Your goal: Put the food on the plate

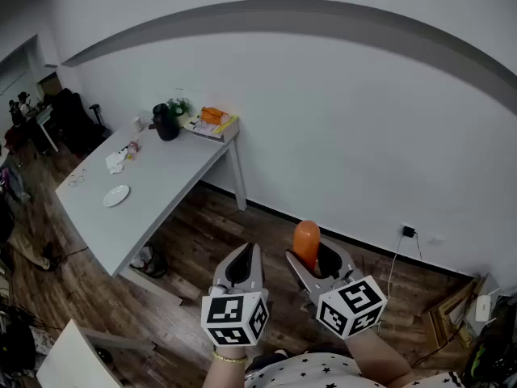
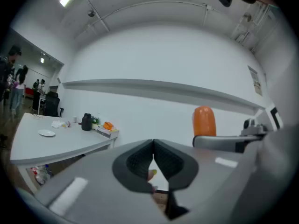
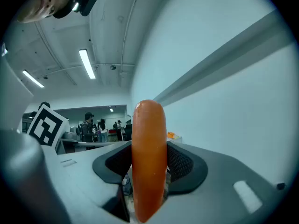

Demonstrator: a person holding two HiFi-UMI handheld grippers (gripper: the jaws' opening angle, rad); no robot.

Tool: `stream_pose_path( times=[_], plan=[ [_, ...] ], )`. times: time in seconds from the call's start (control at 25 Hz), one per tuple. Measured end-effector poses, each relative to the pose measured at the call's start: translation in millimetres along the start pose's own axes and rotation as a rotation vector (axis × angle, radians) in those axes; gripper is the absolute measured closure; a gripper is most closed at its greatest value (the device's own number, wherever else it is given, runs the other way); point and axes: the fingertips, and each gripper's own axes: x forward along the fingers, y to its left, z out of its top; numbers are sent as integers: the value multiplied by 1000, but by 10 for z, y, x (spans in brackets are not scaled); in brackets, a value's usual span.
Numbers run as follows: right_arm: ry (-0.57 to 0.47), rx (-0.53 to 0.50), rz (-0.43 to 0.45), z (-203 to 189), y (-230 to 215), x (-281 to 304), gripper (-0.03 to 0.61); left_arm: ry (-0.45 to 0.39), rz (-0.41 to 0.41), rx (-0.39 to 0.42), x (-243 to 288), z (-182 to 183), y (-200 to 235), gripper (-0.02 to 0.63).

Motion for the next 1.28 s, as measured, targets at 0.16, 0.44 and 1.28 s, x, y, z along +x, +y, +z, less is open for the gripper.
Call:
stream_pose_path(
  times=[0.16, 0.44, 1.28],
  plan=[
    [17, 8, 36, -123, 227, 232, 360, 6, 46, -11, -110, -47, 342, 606],
    [84, 17, 187, -327, 730, 791, 360, 18, 227, -47, -385, -132, 1162, 606],
    [110, -41, 641, -71, 1878, 3431, 360, -90, 659, -102, -217, 501, 3688, 606]
  ],
)
